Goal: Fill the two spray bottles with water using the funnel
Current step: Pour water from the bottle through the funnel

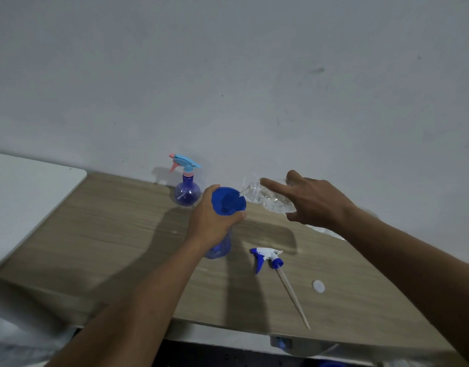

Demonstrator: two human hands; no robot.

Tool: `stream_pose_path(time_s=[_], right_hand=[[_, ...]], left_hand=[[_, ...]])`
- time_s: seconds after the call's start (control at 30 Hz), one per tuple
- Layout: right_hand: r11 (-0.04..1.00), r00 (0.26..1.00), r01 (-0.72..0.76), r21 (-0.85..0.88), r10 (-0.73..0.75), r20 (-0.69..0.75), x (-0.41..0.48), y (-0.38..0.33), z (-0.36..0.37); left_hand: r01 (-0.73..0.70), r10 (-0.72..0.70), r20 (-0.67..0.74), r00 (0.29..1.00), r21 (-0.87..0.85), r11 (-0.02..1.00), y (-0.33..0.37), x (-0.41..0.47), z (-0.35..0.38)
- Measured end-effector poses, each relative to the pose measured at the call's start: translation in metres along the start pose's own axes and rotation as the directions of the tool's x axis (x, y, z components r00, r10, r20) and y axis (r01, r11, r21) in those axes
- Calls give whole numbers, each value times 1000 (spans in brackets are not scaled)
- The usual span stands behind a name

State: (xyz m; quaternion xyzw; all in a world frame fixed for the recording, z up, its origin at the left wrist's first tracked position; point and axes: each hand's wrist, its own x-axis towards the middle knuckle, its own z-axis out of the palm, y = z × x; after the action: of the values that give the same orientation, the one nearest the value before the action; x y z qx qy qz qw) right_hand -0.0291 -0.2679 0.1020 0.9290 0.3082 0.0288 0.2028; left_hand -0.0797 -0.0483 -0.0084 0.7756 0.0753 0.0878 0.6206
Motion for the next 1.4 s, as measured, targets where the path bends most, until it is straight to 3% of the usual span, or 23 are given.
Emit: stream_pose_path(time_s=[0.17, 0.4, 0.57, 0.77, 1.07, 1.27, 1.4], right_hand=[[997, 999, -28, 69, 30, -41, -2, -1, 4], [935, 971, -129, 331, 187, -150, -5, -8, 22], [831, 916, -174, 528, 334, -224, -2, -3, 45], [632, 781, -149, 760, 547, -301, 1, 12, 74], [328, 614, -88, 940, 761, -208, 3, 18, 127], [237, 538, -74, 969, 827, -161, 0, 19, 144], [263, 570, -130, 956, 809, -145, -9, 16, 140]], left_hand=[[-2, 2, -4, 1000, 0, 1000, 1, 1, 1], [15, -15, -27, 1000, 6, 1000, -1, 2, 2], [6, -5, -42, 999, 21, 1000, -7, 6, 4], [5, -4, -46, 999, 20, 1000, -9, 8, 6], [-19, 23, -65, 998, 59, 998, -10, 9, 8], [-23, 28, -77, 997, 66, 998, -11, 9, 9], [-14, 18, -64, 998, 56, 998, -10, 8, 8]])
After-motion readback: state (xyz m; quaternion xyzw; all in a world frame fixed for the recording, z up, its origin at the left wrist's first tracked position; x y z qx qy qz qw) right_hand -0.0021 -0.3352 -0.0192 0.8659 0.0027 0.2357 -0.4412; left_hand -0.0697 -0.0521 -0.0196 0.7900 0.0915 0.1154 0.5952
